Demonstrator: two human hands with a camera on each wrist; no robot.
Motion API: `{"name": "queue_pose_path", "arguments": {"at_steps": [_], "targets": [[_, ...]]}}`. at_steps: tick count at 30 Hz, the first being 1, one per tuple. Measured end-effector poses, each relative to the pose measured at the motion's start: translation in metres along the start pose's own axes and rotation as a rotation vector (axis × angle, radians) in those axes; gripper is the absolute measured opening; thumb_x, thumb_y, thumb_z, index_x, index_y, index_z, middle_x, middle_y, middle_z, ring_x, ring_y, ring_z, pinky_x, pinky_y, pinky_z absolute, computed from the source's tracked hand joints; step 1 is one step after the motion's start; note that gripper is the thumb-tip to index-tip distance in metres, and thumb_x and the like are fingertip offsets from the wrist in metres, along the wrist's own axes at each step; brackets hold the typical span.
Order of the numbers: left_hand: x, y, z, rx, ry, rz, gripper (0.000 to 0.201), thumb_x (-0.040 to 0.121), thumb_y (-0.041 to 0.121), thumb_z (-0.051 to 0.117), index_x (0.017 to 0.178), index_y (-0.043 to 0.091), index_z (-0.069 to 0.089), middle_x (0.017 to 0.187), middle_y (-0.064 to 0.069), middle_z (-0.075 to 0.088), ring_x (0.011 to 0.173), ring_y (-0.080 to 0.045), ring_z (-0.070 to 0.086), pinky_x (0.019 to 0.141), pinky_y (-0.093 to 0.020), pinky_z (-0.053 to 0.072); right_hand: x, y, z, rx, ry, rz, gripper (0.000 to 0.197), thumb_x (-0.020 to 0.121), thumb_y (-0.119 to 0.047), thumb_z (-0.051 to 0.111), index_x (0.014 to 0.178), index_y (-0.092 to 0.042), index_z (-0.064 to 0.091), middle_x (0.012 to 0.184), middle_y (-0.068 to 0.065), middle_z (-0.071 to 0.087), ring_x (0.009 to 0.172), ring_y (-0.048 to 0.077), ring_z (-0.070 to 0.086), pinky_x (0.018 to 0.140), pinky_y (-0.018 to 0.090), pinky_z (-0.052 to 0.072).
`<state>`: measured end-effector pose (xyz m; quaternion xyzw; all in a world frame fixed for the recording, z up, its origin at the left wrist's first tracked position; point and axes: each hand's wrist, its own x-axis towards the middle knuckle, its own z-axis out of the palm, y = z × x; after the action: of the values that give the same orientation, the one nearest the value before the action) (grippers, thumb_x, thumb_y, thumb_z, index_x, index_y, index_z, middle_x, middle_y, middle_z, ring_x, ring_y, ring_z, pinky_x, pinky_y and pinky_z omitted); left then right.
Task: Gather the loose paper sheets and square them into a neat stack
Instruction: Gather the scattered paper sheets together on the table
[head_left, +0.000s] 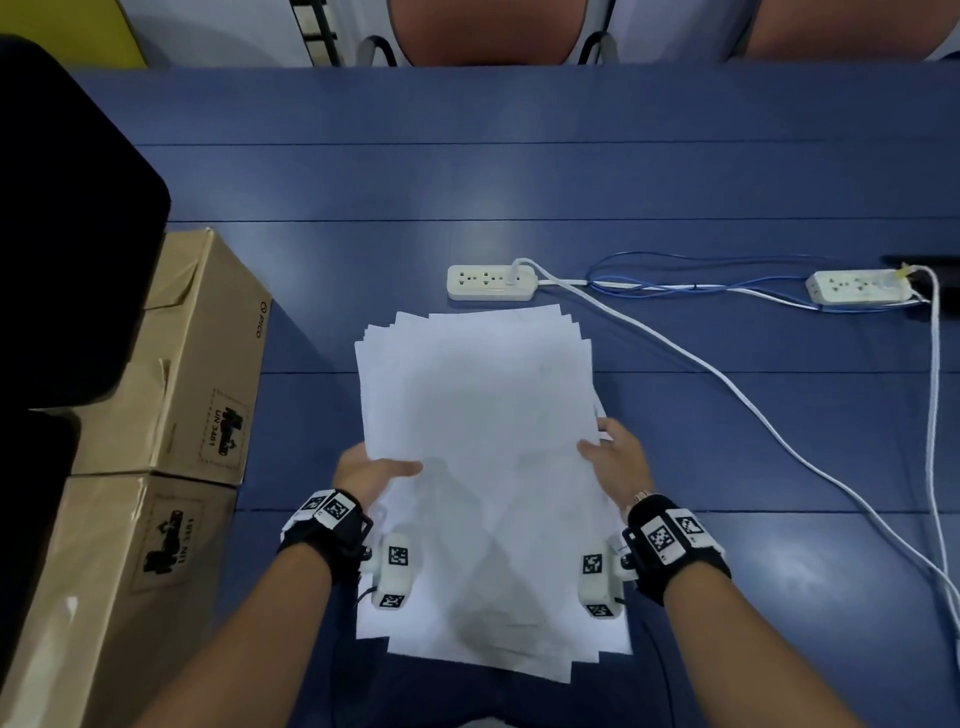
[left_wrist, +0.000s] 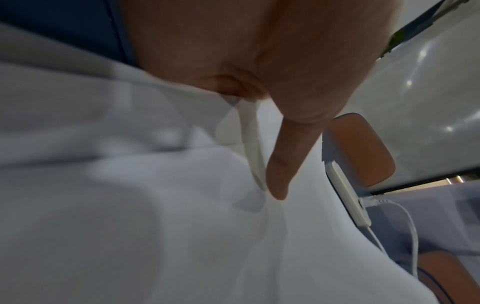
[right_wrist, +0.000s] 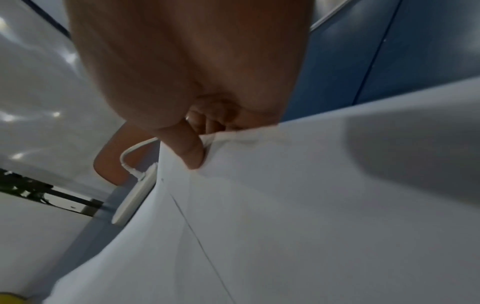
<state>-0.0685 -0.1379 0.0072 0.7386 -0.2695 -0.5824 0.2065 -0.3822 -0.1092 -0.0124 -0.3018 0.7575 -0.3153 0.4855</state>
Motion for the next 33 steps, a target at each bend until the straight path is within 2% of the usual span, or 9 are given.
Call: {"name": "queue_pose_path", "arguments": {"at_steps": [5,9,13,15,19,22,26,29,33], "targets": [[0.009,-0.005,-0.002,0.060,0.013,0.007,0.031,0.070,-0.004,0.083,0.093,0.012,0.070,0.094,-0.006,0.075,0.085,-0.025,0.070,0.079,-0.036,0.055,-0.019,-0.003,0.011,0.039,-0.209,0.036,0.014,0.088,-0.013,0.061,0.098,-0.019,0.067,0.090,-0.001,0.073,0.077,0.015,0.063,0.062,0.020,0.046],[0.017,-0.009,-0.003,0.064,0.013,0.015,0.034,0.078,-0.002,0.078,0.109,0.005,0.067,0.106,-0.013,0.074,0.101,-0.034,0.069,0.095,-0.049,0.054,-0.015,0.004,0.007,-0.273,0.036,-0.052,0.015,0.086,-0.024,0.064,0.100,-0.022,0.069,0.106,0.000,0.067,0.099,0.022,0.062,0.081,0.030,0.049],[0.019,-0.010,0.006,0.031,0.011,0.045,0.035,0.084,-0.002,0.071,0.118,0.007,0.066,0.112,-0.014,0.073,0.105,-0.034,0.068,0.098,-0.048,0.052,-0.005,0.014,-0.009,-0.690,0.365,0.014,0.052,0.085,-0.030,0.060,0.135,-0.023,0.048,0.143,0.007,0.042,0.128,0.032,0.039,0.099,0.049,0.037],[0.019,-0.010,0.007,-0.023,-0.006,0.037,0.035,0.086,-0.002,0.068,0.120,0.008,0.065,0.113,-0.014,0.072,0.103,-0.033,0.068,0.091,-0.044,0.054,0.003,0.013,-0.023,-0.665,0.305,0.095,0.045,0.087,-0.023,0.054,0.132,-0.017,0.048,0.135,0.013,0.050,0.120,0.036,0.046,0.093,0.047,0.043],[0.015,-0.009,0.010,-0.135,-0.078,0.004,0.033,0.090,-0.004,0.062,0.119,0.011,0.063,0.107,-0.007,0.072,0.091,-0.024,0.067,0.068,-0.033,0.051,0.013,0.014,-0.046,-0.517,0.127,0.140,0.014,0.085,-0.009,0.052,0.095,-0.012,0.061,0.090,0.007,0.062,0.086,0.031,0.059,0.069,0.031,0.046],[0.017,-0.010,0.006,-0.179,-0.124,-0.023,0.039,0.087,-0.004,0.065,0.123,0.012,0.064,0.116,-0.010,0.073,0.102,-0.029,0.069,0.077,-0.037,0.054,0.012,0.017,-0.054,-0.273,0.097,0.183,0.006,0.081,-0.004,0.066,0.076,-0.008,0.066,0.076,0.008,0.065,0.073,0.027,0.062,0.065,0.030,0.049],[0.017,-0.011,0.005,-0.265,-0.198,-0.085,0.039,0.085,-0.001,0.067,0.122,0.011,0.067,0.116,-0.015,0.075,0.108,-0.038,0.070,0.098,-0.053,0.052,0.005,0.027,-0.056,0.048,-0.134,0.368,0.016,0.085,-0.002,0.071,0.100,0.002,0.069,0.089,0.014,0.073,0.065,0.022,0.067,0.057,0.028,0.053],[0.015,-0.009,0.008,-0.209,-0.252,-0.076,0.041,0.082,-0.007,0.065,0.120,0.009,0.067,0.116,-0.017,0.074,0.109,-0.040,0.069,0.099,-0.054,0.052,-0.001,0.027,-0.045,0.046,-0.212,0.377,0.019,0.087,0.006,0.061,0.104,0.001,0.067,0.072,0.007,0.072,0.050,0.013,0.063,0.052,0.026,0.052],[0.022,-0.004,0.007,-0.118,-0.189,-0.012,0.051,0.077,-0.024,0.061,0.119,0.005,0.066,0.114,-0.020,0.073,0.105,-0.038,0.069,0.098,-0.054,0.051,-0.001,0.022,-0.038,-0.046,-0.043,0.300,0.018,0.081,0.005,0.061,0.083,-0.009,0.072,0.074,0.009,0.069,0.066,0.023,0.063,0.063,0.030,0.054]]}}
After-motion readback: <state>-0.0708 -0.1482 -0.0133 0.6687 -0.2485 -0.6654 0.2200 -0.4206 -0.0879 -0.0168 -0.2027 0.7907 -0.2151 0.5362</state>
